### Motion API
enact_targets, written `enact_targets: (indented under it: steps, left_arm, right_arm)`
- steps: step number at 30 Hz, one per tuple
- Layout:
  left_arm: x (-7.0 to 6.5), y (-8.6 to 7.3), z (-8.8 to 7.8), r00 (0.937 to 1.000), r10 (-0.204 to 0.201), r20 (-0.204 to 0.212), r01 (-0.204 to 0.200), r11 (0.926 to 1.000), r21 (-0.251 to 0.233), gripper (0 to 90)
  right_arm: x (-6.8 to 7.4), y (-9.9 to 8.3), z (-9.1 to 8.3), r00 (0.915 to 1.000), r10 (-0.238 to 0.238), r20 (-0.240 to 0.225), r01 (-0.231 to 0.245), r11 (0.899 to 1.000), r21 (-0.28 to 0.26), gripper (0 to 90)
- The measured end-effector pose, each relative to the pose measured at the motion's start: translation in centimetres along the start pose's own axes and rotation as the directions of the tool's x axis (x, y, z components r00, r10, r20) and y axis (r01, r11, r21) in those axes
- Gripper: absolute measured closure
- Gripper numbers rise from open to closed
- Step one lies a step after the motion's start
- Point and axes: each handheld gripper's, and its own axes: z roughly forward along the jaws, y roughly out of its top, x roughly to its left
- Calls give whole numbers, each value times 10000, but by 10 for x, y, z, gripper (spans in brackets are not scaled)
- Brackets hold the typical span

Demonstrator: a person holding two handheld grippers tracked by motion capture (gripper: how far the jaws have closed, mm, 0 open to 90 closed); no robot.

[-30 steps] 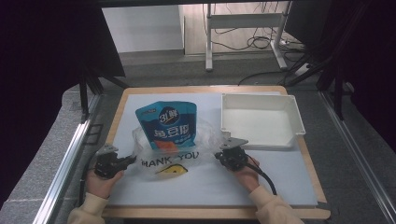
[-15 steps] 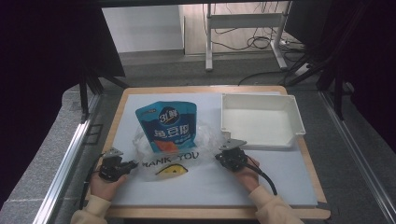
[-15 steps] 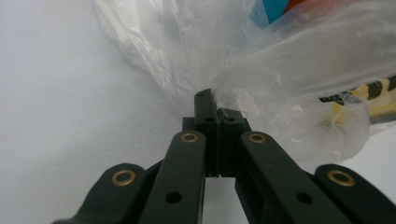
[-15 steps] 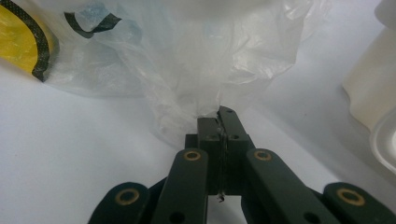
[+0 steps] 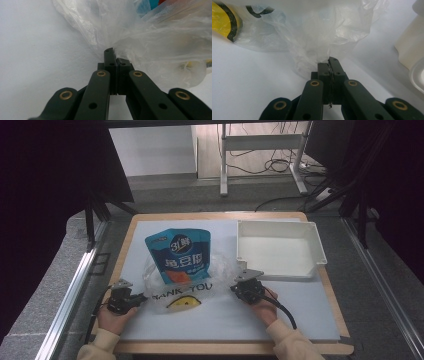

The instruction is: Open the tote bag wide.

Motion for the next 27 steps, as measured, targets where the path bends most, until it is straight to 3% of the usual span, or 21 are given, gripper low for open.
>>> enact_targets:
  steps: [13,16,22,23,25,27]
  left_arm:
    - [1,0,0,10000,-1,46,1,10000,6,898]
    - [1,0,0,10000,8,67,-8,10000,9,898]
    - [2,1,0,9999,17,120,-17,10000,38,897]
    - [2,1,0,9999,17,120,-17,10000,38,896]
    - [1,0,0,9999,-11,112,11,10000,7,896]
    - [1,0,0,9999,-8,112,8,10000,10,896]
  right_arm:
    - [0,0,0,10000,-8,19,8,10000,-6,861]
    - [-1,-1,-2,10000,48,6,-48,10000,-7,797]
    - [1,-5,-26,9975,706,85,-698,9948,-743,525]
    - [1,-5,-26,9975,706,85,-698,9948,-743,525]
    - [4,-9,-39,9936,1128,-89,-1132,9895,-901,500]
    - [9,-12,-48,9923,1200,-297,-1224,9874,-999,537]
